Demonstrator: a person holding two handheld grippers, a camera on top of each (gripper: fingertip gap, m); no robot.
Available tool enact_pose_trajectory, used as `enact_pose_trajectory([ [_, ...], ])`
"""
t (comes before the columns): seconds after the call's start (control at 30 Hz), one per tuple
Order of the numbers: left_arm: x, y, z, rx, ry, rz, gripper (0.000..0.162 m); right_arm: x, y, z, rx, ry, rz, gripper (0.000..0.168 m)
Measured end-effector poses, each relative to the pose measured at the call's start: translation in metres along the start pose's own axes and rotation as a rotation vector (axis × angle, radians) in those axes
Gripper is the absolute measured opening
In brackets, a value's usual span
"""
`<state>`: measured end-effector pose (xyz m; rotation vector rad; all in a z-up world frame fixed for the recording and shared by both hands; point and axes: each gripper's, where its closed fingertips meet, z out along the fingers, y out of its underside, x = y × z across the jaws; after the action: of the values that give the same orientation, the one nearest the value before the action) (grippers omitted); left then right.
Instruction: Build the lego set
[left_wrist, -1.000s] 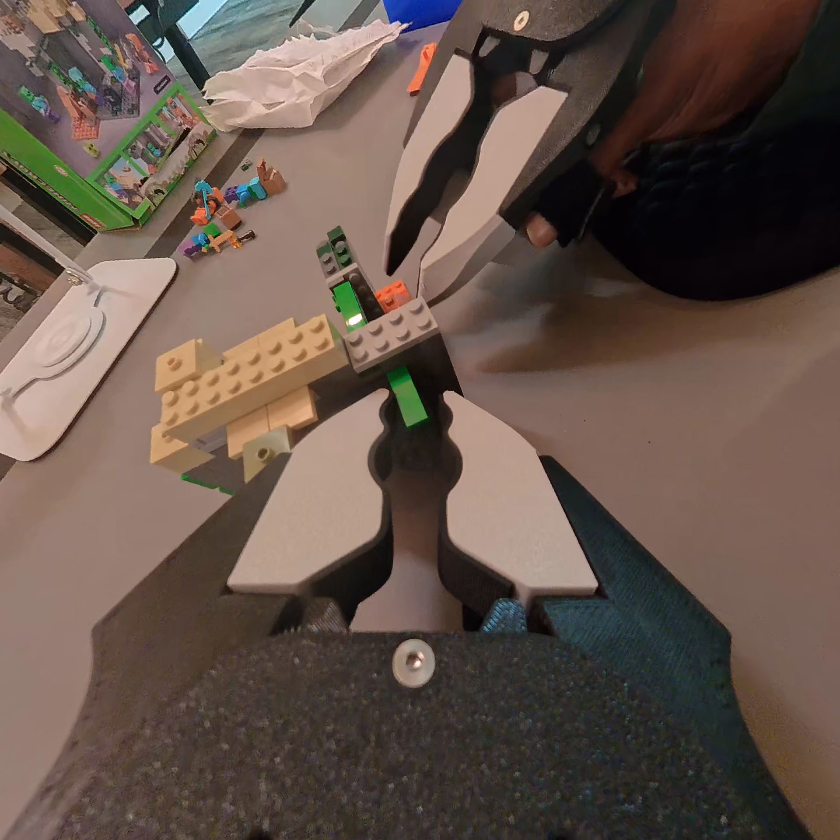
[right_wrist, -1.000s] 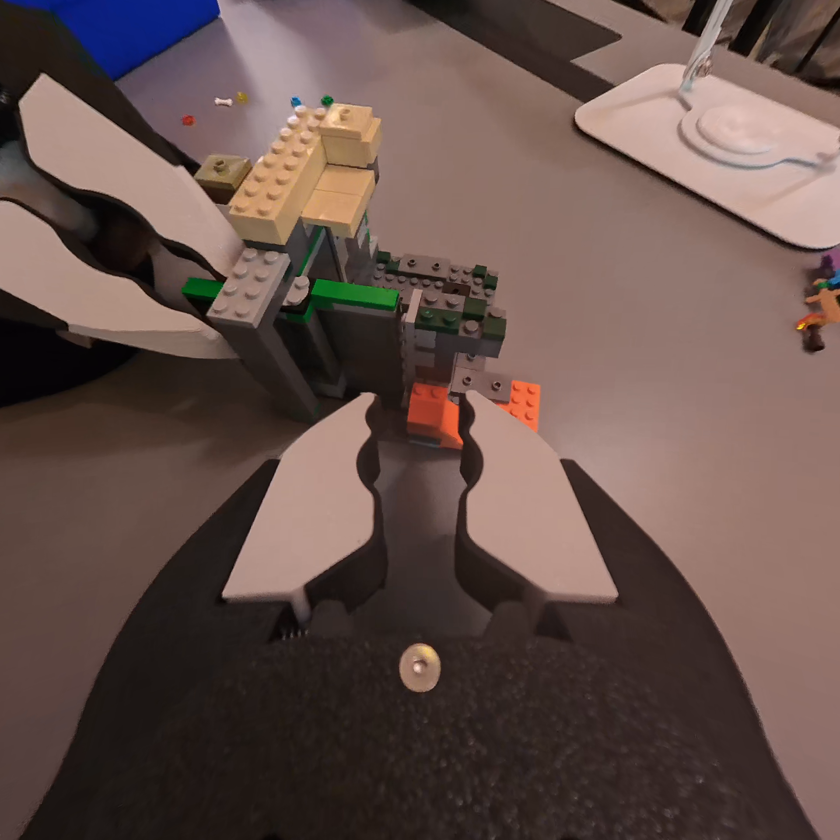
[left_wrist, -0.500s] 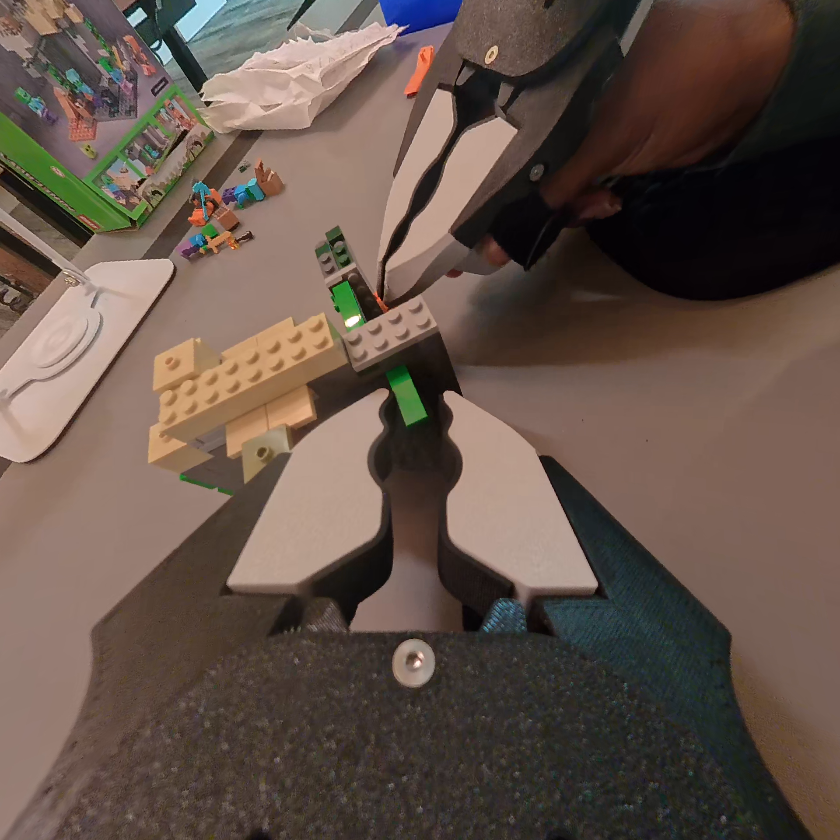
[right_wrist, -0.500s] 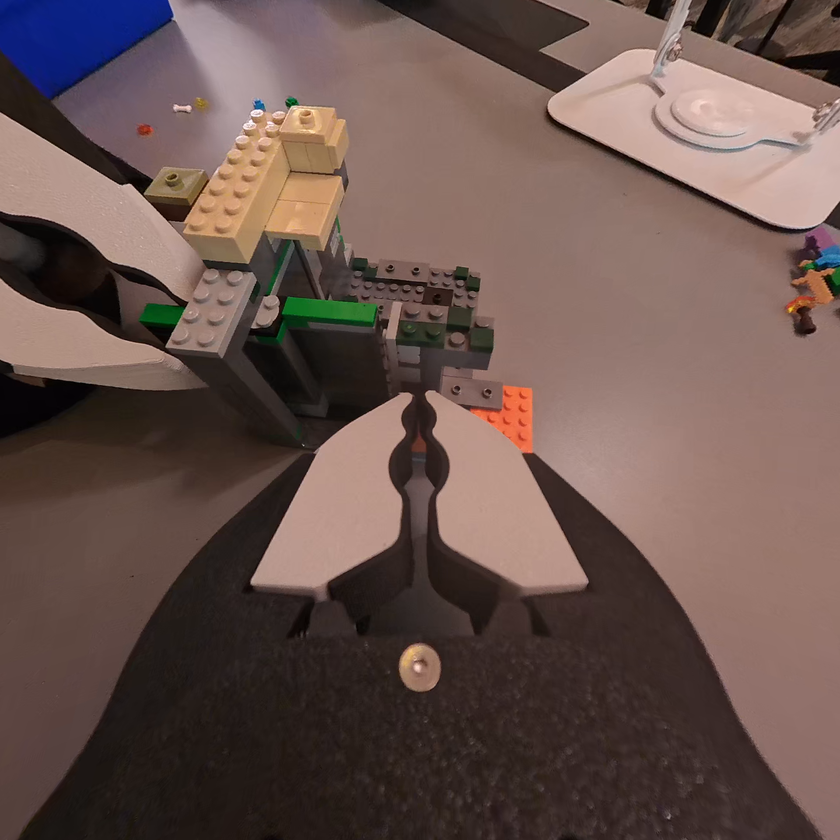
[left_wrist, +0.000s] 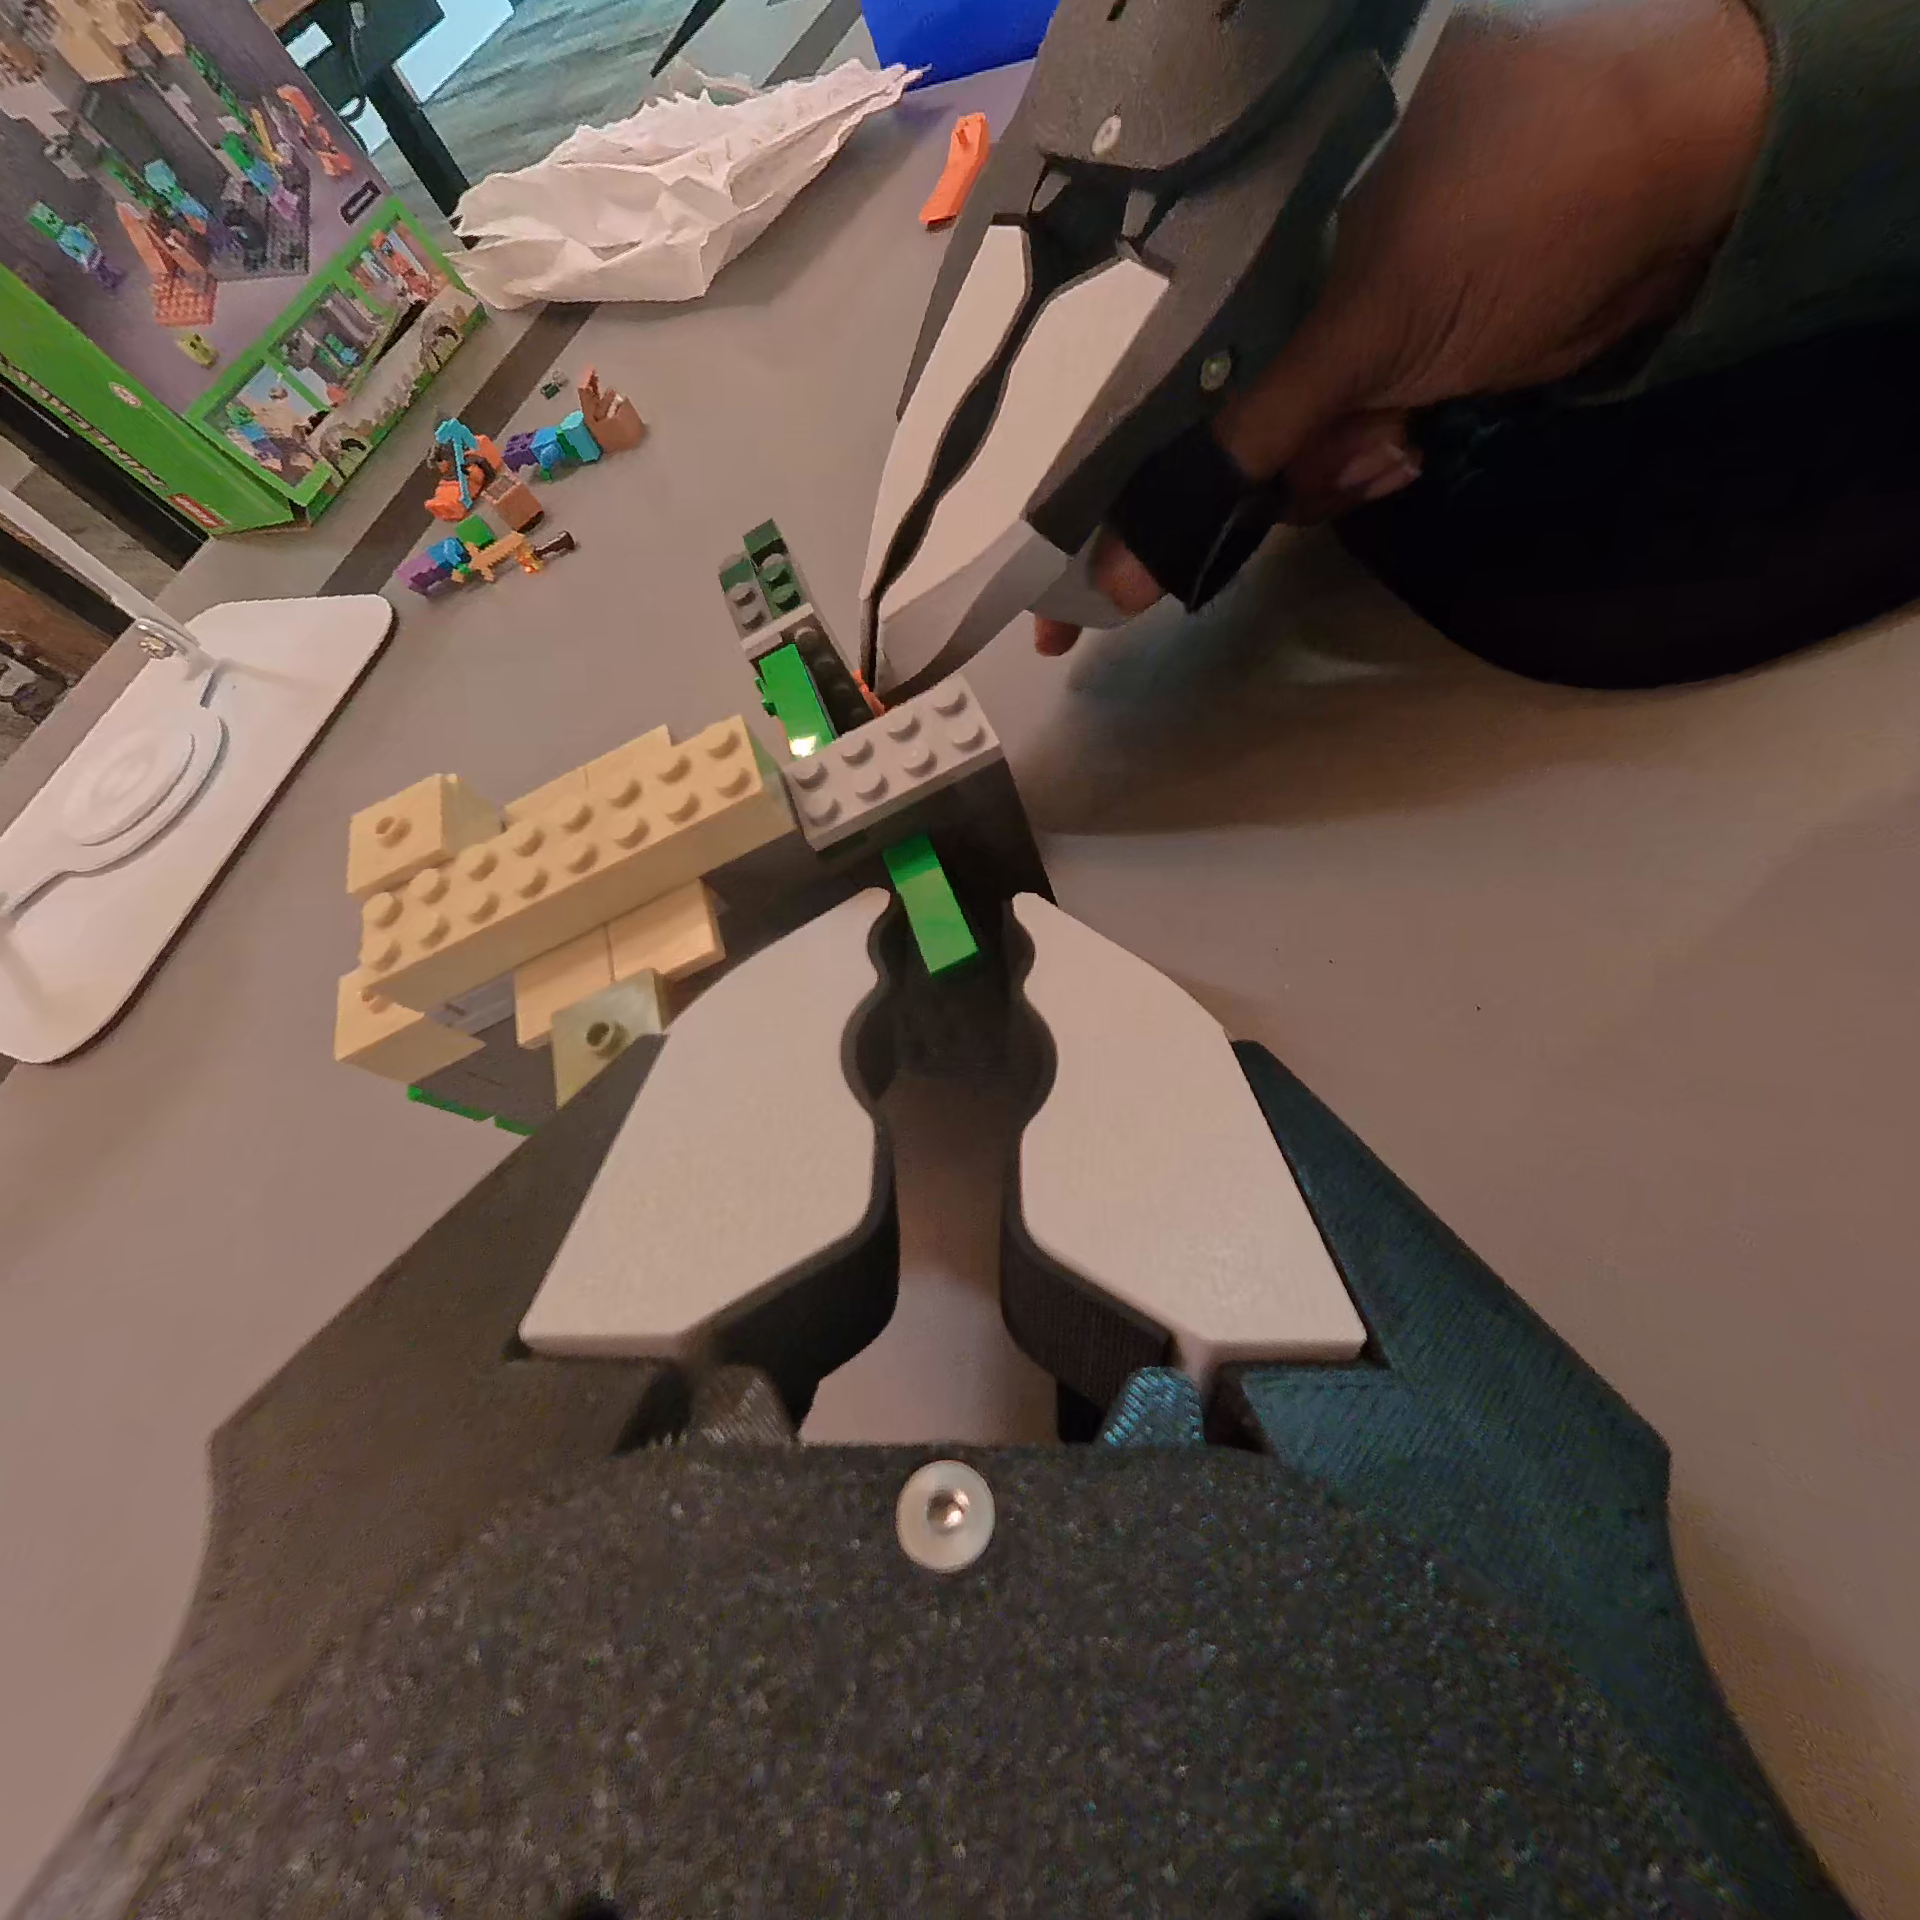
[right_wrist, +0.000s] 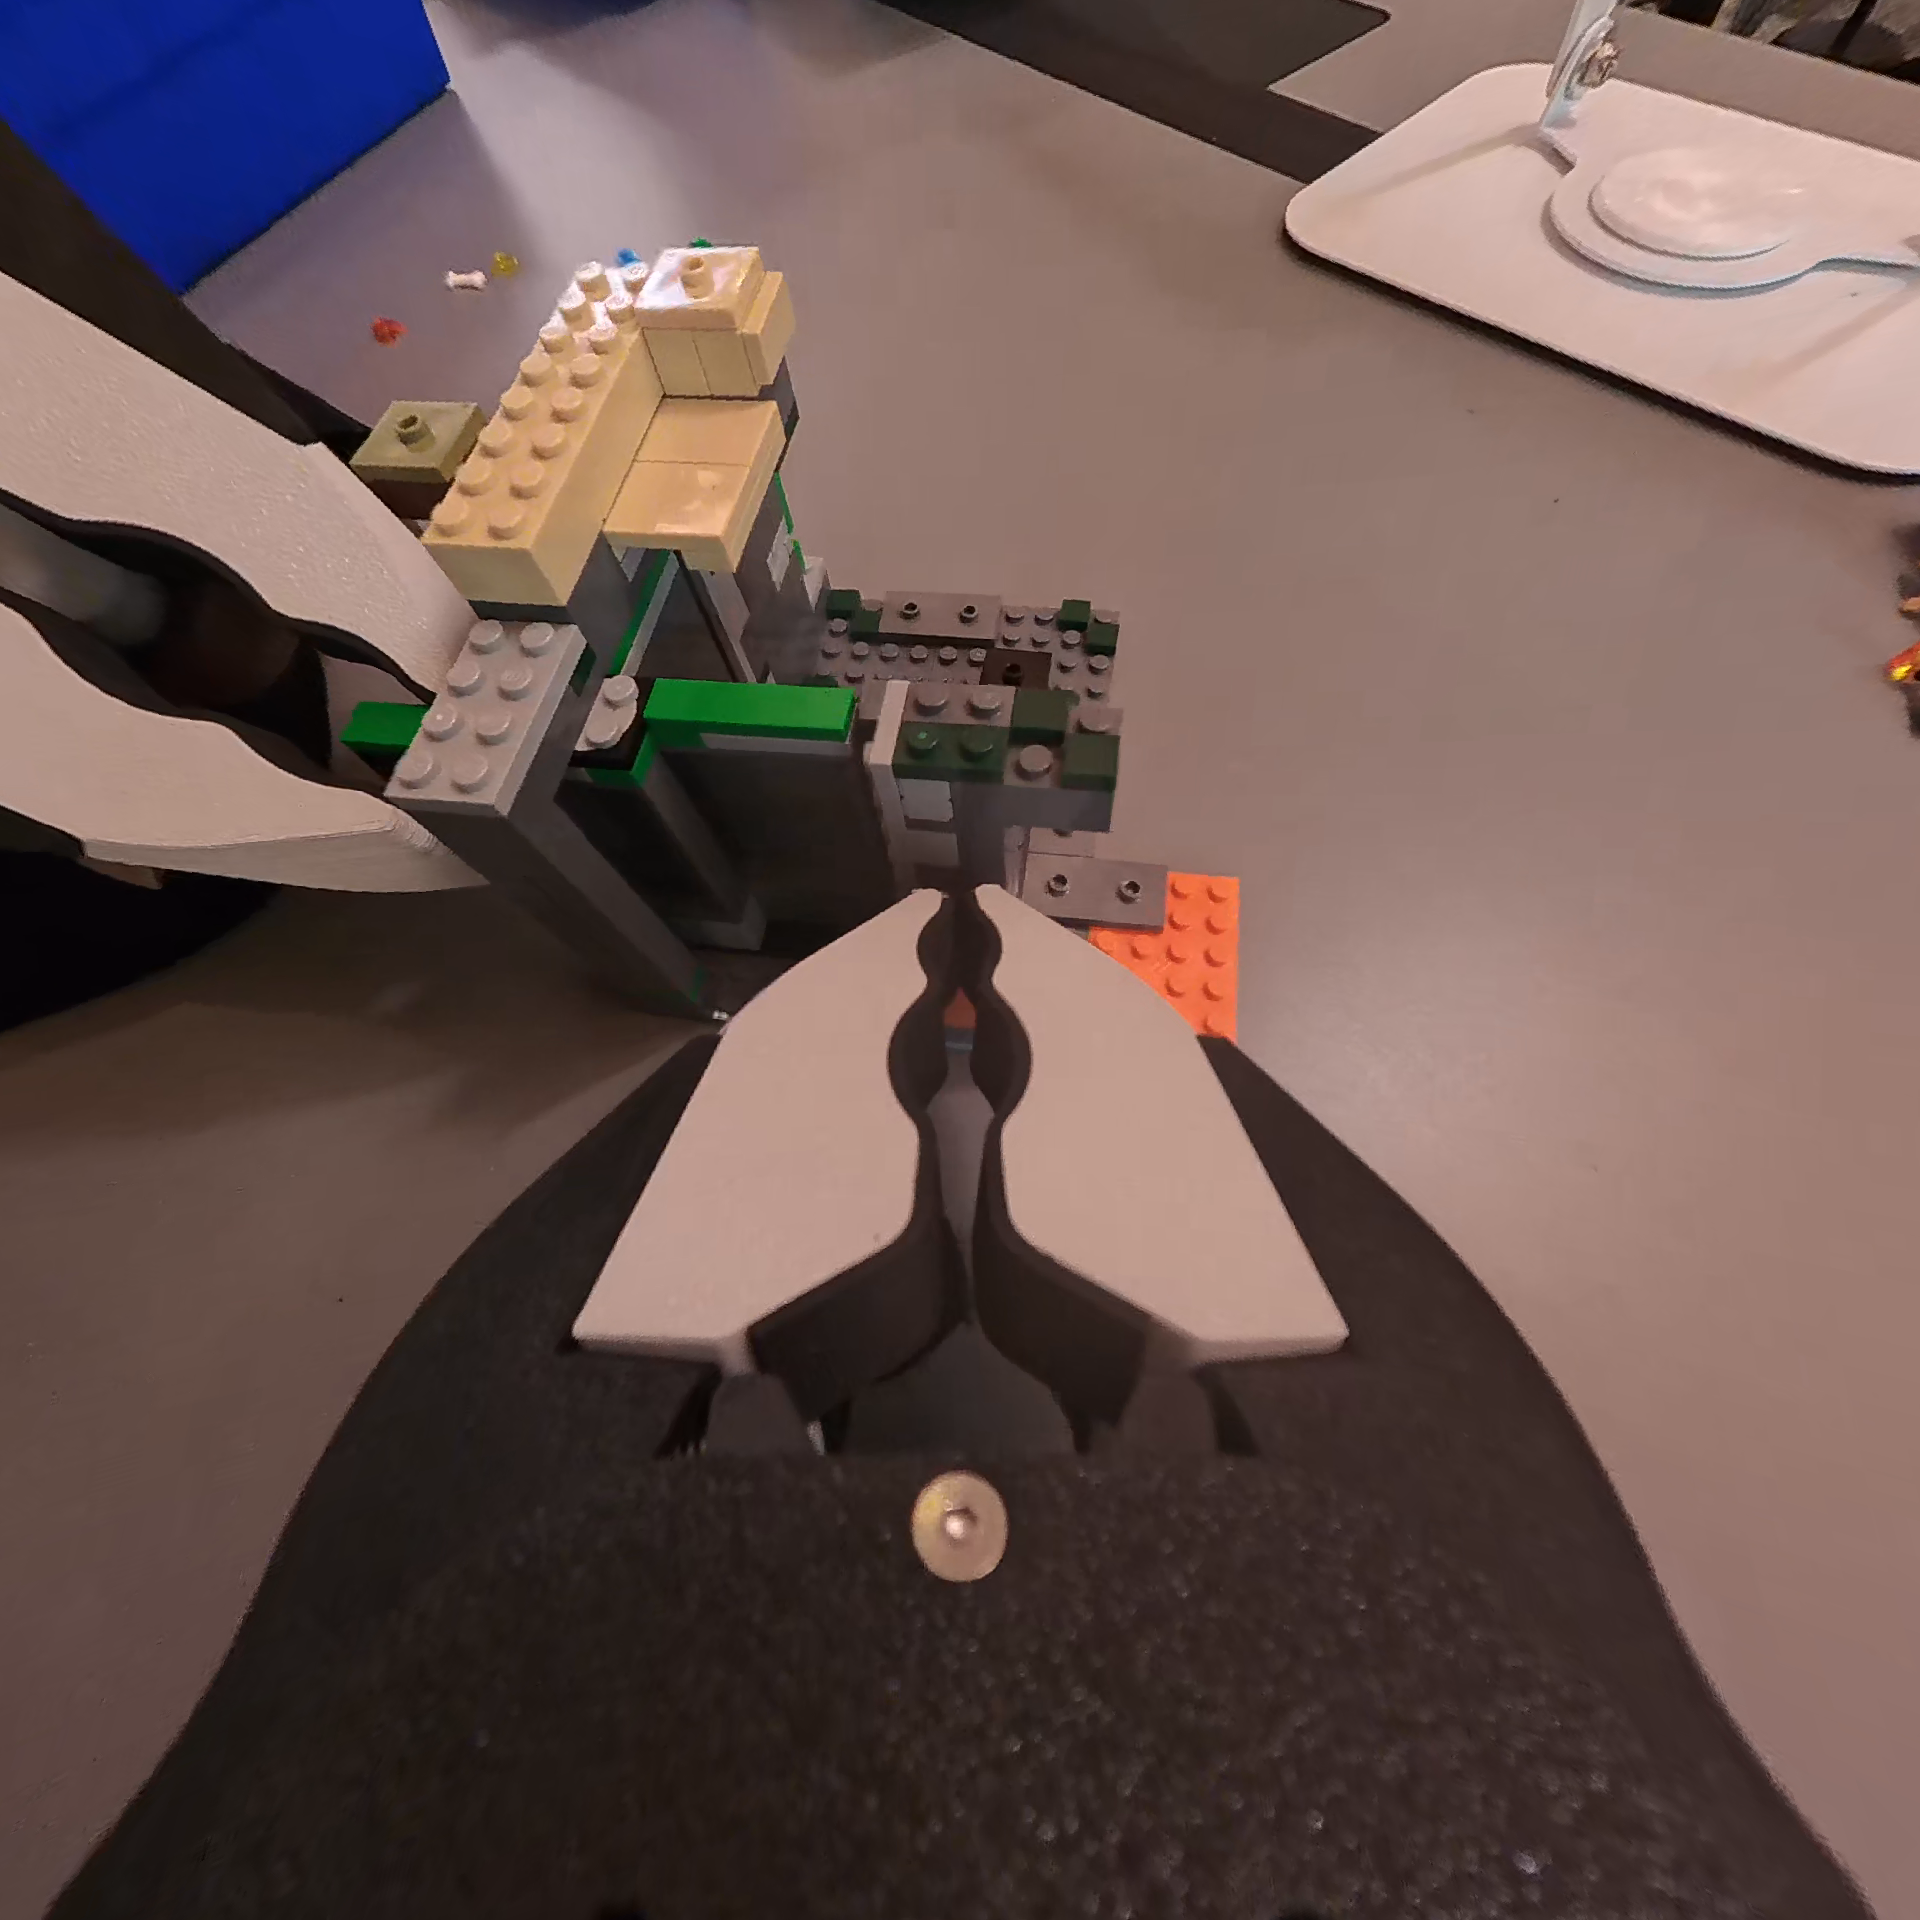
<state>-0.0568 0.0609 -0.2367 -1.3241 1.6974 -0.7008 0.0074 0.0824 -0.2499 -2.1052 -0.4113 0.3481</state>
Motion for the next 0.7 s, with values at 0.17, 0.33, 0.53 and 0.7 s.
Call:
enact_pose_trajectory([
  [0.17,-0.009,0.006,-0.001,-0.015,-0.027,0.006,0.014,0.004,-0.016,-0.022,0.07,-0.096,0.018,0.0],
  [0.33,-0.028,0.019,-0.002,-0.073,-0.072,0.022,0.013,0.021,0.0,-0.041,0.01,-0.121,-0.163,0.0],
  [0.53,-0.048,0.026,-0.002,-0.126,-0.097,0.002,0.019,0.023,0.027,-0.026,-0.098,-0.201,-0.417,0.036],
  [0.7,-0.066,0.03,0.002,-0.174,-0.095,0.0,0.021,0.01,0.021,-0.007,-0.081,-0.272,-0.553,0.032],
])
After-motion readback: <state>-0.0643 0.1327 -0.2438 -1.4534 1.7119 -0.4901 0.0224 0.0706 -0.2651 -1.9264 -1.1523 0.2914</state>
